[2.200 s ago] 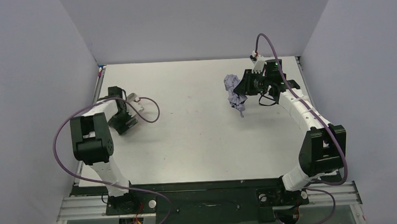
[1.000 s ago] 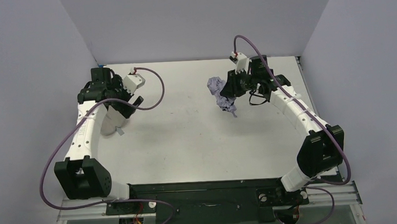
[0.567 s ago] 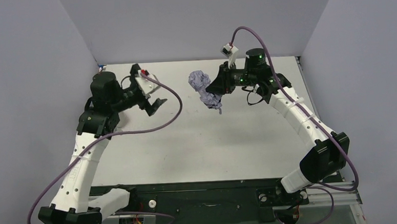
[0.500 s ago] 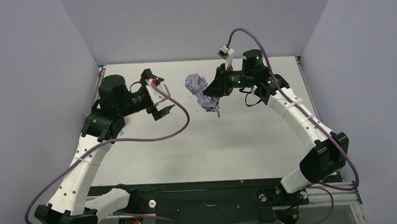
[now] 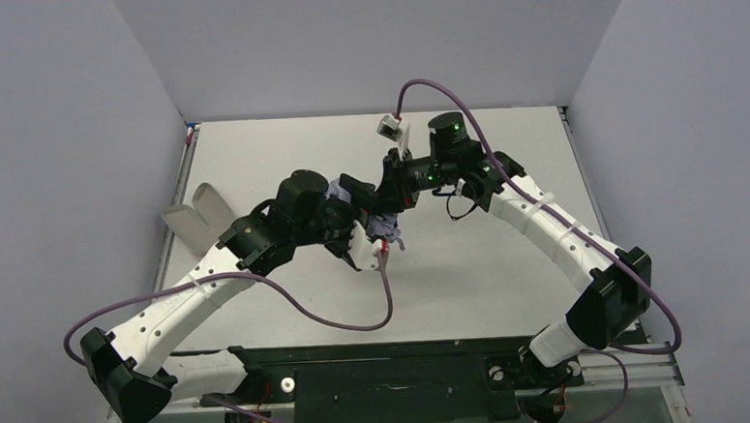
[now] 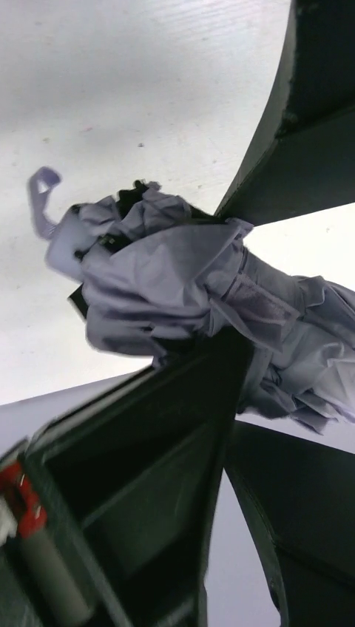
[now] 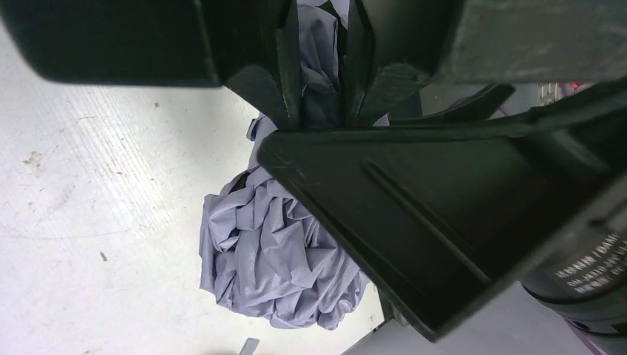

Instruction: Open the umbrella

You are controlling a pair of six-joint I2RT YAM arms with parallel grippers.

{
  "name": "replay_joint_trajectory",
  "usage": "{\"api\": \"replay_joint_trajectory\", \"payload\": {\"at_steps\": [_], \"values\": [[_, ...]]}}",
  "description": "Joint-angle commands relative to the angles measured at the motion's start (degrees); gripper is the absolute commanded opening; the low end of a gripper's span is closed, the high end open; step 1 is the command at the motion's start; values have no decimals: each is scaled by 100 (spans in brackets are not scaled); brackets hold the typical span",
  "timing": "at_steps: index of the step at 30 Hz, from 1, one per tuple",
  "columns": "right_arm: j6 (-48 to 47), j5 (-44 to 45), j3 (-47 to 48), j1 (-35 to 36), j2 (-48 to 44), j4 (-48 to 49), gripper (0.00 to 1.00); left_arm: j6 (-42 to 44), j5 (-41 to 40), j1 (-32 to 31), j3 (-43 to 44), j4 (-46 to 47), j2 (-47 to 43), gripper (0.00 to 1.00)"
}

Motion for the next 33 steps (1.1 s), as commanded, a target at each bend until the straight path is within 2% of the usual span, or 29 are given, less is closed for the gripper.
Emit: {"api": "replay_joint_trajectory", "payload": {"at_steps": [1, 6, 9, 12, 13, 14, 15, 16, 17, 21, 23, 25, 30, 33], "values": [[-39, -444, -56, 154, -250, 286, 0, 1009, -537, -51, -304, 154, -76, 100], [-35, -565, -173, 224, -338, 270, 0, 1173, -773, -58, -602, 268, -83, 75], [-27, -607, -227, 240, -349, 233, 0, 1179, -810, -56, -644, 368, -68, 51], [23, -669, -302, 245, -371, 216, 0, 1172, -850, -58, -783, 508, -99, 37], [31, -668, -314, 242, -382, 216, 0, 1164, -842, -59, -820, 604, -142, 26], [32, -665, -319, 245, -410, 213, 0, 1116, -838, -58, -893, 696, -182, 20], [22, -636, -314, 237, -419, 214, 0, 1061, -824, -59, -924, 746, -203, 8], [15, -605, -270, 226, -434, 208, 9, 917, -807, -58, -971, 819, -241, 5], [-2, -520, -237, 175, -440, 207, 23, 709, -770, -49, -977, 839, -259, 0], [77, -243, 158, -279, -410, 249, 57, -274, -538, 107, -783, 797, -287, 0], [400, -179, 378, -673, -334, 473, 68, -1018, -279, 328, -529, 775, -218, 0], [755, -113, 682, -1060, -250, 763, 72, -1817, 97, 667, -226, 740, -88, 0], [866, 223, 1116, -1559, -289, 895, 73, -4278, 1146, 1690, 432, 1087, 264, 0], [880, 404, 1106, -1663, -424, 1022, 73, -5155, 1475, 2034, 531, 1473, 348, 0]]}}
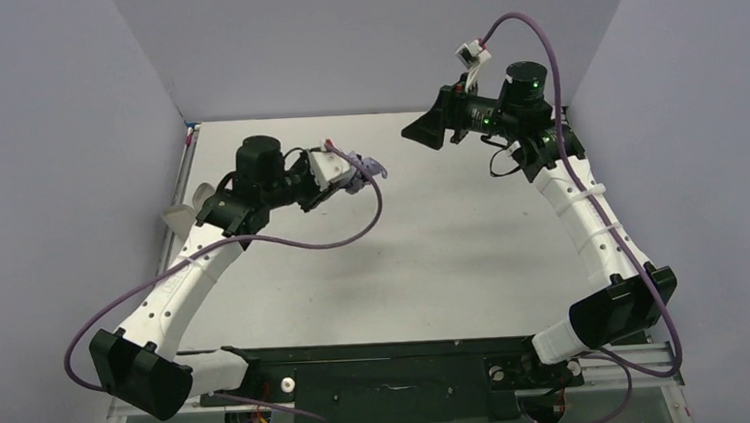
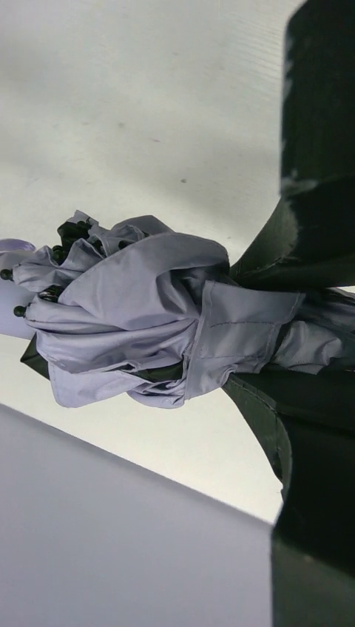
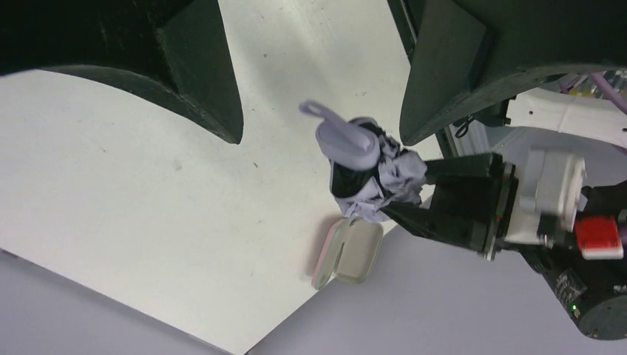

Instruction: Open the umbrella

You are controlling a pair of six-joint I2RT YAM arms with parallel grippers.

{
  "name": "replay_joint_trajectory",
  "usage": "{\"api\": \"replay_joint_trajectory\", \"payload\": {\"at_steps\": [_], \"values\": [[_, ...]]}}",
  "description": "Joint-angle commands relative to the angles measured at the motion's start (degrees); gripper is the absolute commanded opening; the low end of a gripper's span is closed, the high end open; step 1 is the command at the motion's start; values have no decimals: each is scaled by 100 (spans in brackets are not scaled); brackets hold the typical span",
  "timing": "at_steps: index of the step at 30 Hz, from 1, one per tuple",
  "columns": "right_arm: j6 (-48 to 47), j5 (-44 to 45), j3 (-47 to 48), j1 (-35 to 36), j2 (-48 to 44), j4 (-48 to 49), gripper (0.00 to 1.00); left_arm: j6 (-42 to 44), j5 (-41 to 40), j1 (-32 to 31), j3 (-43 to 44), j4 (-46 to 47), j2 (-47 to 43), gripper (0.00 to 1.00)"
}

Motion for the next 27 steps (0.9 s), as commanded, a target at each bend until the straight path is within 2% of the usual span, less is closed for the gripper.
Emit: {"api": "replay_joint_trajectory", "payload": {"at_steps": [1, 5, 8, 13, 21, 27], "values": [[194, 355, 134, -51, -365, 477, 73, -2498, 1133, 580, 517, 1125, 2, 0], [504, 501, -296, -59, -548, 1148, 74, -3906, 1844, 1055, 511, 1897, 79, 0], [660, 493, -375, 53, -542, 1610, 74, -4607, 2385, 1158, 471, 2394, 91, 0], [739, 482, -263, 440, -399, 1953, 72, -5735, 2750, 1159, 161, 3251, 48, 0], [822, 486, -142, 1007, -157, 2268, 64, -6544, 2965, 1139, 10, 3863, 50, 0], [834, 538, -202, 1140, -48, 2328, 49, -6741, 3042, 1077, 14, 4017, 63, 0]]}}
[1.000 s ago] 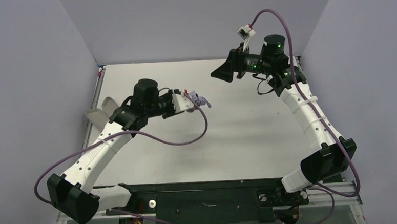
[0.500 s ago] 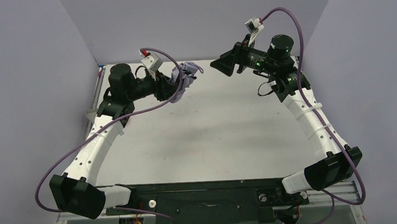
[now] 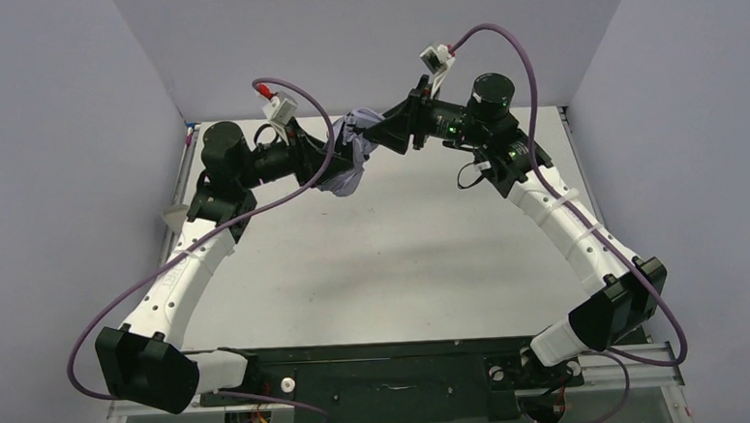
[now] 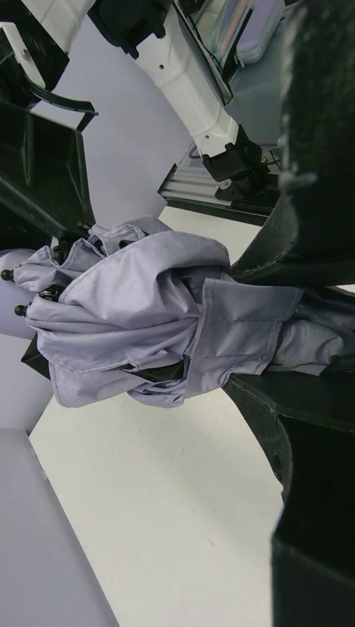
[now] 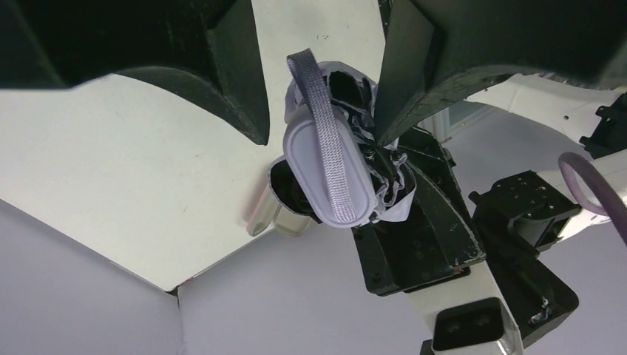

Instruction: Open the umbrella

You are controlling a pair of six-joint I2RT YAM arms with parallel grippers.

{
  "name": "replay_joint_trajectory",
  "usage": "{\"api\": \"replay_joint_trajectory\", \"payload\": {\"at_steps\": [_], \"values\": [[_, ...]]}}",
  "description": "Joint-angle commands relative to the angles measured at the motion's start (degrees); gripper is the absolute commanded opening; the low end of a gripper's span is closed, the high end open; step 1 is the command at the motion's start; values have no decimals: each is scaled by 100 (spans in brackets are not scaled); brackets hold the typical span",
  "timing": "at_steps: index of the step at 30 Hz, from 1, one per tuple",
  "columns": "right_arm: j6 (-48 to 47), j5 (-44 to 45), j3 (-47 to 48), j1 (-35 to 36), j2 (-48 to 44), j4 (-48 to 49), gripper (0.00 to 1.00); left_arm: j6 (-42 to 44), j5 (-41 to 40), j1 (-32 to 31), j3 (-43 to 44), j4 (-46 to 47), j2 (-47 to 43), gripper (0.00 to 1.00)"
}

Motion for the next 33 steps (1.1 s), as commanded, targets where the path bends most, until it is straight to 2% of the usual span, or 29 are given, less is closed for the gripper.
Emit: {"api": "replay_joint_trajectory", "payload": {"at_steps": [1, 4, 6, 10, 11, 13, 14, 16, 24, 27, 28, 33], "values": [[41, 80, 91, 76, 18, 463, 43, -376, 252, -79, 104, 793, -96, 0], [252, 91, -15, 84, 1, 664, 32, -423, 305, -114, 96, 824, -71, 0], [392, 66, -81, 88, -19, 824, 18, -432, 312, -132, 77, 822, -67, 0], [607, 9, -83, 76, -71, 1036, 5, -421, 311, -128, -30, 825, -77, 0], [649, -1, -70, 71, -92, 1048, 5, -401, 312, -127, -44, 807, -79, 0], [760, -75, -29, 65, -119, 1064, 15, -379, 315, -120, -81, 787, -69, 0], [796, -100, -2, 66, -123, 1067, 27, -369, 323, -125, -93, 790, -72, 0], [940, -157, 26, 64, -145, 1106, 35, -362, 343, -127, -97, 794, -61, 0], [1824, -228, 45, -73, -16, 1825, 43, -268, 461, -171, -33, 748, 6, 0], [1850, -222, 100, -70, 23, 1834, 55, -241, 467, -219, -1, 740, 21, 0], [1841, -228, 110, -69, 40, 1830, 56, -240, 469, -225, 5, 729, 26, 0], [1354, -227, 106, -19, 9, 1264, 47, -269, 429, -241, 46, 741, 41, 0]]}}
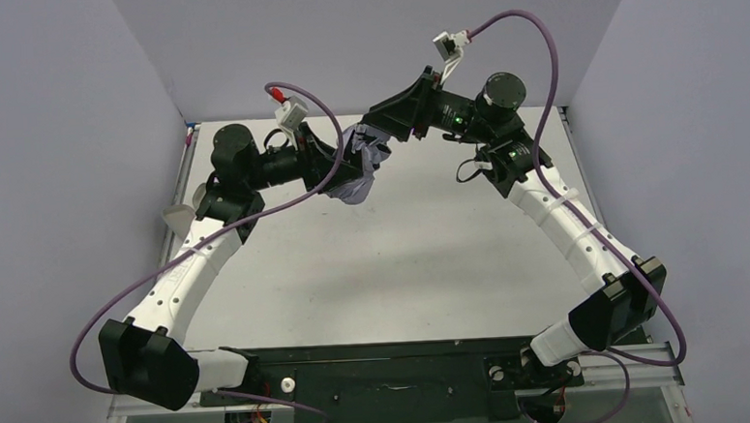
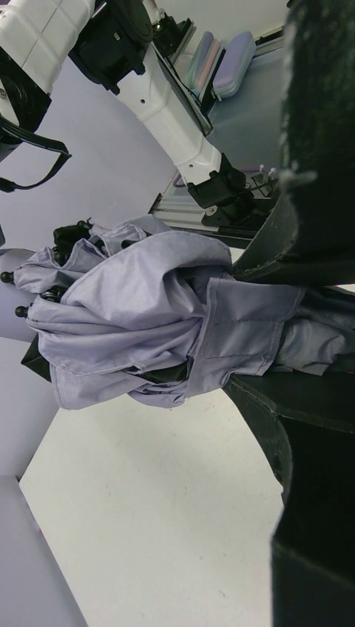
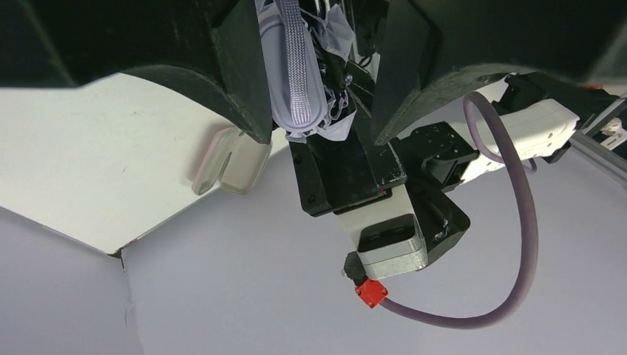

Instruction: Open the umbrella

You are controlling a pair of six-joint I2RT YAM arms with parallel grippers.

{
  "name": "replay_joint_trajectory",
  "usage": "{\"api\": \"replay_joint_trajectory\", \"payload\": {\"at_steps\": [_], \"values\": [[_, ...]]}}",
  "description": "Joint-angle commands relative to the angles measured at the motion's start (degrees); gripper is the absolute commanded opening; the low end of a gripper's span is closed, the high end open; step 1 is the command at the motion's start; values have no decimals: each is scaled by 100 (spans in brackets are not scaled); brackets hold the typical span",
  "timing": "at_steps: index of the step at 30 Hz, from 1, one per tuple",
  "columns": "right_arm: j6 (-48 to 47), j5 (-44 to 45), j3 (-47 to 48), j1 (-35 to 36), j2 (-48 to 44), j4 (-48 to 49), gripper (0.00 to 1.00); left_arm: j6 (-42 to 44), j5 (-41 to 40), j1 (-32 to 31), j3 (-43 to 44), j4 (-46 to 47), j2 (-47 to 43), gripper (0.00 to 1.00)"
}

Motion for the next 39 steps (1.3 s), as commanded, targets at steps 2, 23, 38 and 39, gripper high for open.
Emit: {"api": "replay_joint_trajectory", "payload": {"at_steps": [2, 23, 38, 39], "values": [[-591, -58, 124, 44, -82, -345, 46, 15, 65, -12, 181, 366, -58, 0], [-1121, 73, -53, -282, -292, -760, 0, 151, 110, 33, -25, 195, -123, 0], [-321, 130, 580, -948, -193, -61, 0, 1007, 77, 49, -809, -431, -359, 0], [-326, 141, 621, -975, -189, -63, 0, 1082, 21, 50, -863, -547, -398, 0]]}}
